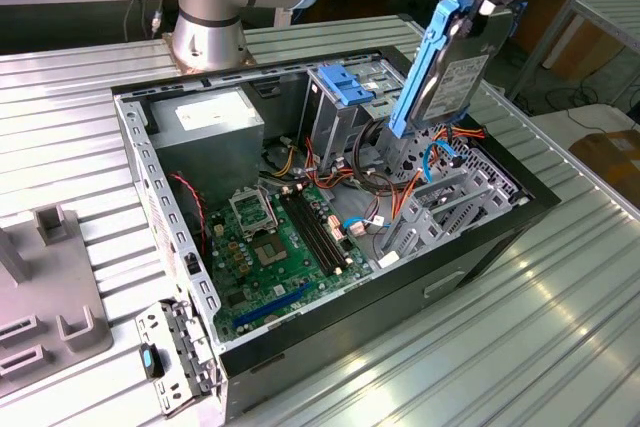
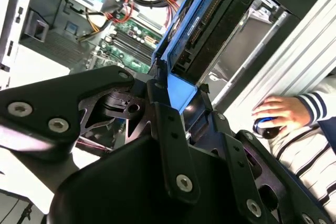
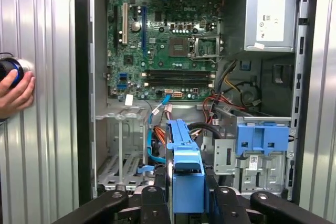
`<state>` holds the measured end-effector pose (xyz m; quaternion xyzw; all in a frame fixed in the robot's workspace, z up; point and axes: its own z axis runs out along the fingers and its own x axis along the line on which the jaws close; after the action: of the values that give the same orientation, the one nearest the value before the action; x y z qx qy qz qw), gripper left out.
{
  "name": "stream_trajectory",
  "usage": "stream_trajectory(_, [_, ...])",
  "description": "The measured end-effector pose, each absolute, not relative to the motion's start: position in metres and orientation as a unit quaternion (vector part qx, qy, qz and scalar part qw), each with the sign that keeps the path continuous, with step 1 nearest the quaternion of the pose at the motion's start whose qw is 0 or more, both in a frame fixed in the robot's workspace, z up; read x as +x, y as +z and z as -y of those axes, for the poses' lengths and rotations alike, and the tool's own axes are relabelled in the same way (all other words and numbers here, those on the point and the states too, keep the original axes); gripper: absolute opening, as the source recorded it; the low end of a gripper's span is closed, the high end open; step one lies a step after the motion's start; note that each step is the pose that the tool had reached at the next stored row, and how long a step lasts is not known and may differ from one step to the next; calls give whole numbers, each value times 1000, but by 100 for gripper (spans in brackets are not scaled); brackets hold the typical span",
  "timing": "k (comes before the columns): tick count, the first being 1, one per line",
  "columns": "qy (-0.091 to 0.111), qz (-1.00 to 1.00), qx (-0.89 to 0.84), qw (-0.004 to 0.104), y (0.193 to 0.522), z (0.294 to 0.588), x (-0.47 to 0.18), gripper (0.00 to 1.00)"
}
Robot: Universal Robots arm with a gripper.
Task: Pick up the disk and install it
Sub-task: 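Pick up the disk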
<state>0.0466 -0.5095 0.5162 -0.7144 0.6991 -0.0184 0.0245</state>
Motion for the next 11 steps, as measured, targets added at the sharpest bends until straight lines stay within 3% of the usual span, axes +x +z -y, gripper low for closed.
stream_trajectory(11, [-19,-699,-714,24,516,576,48,37])
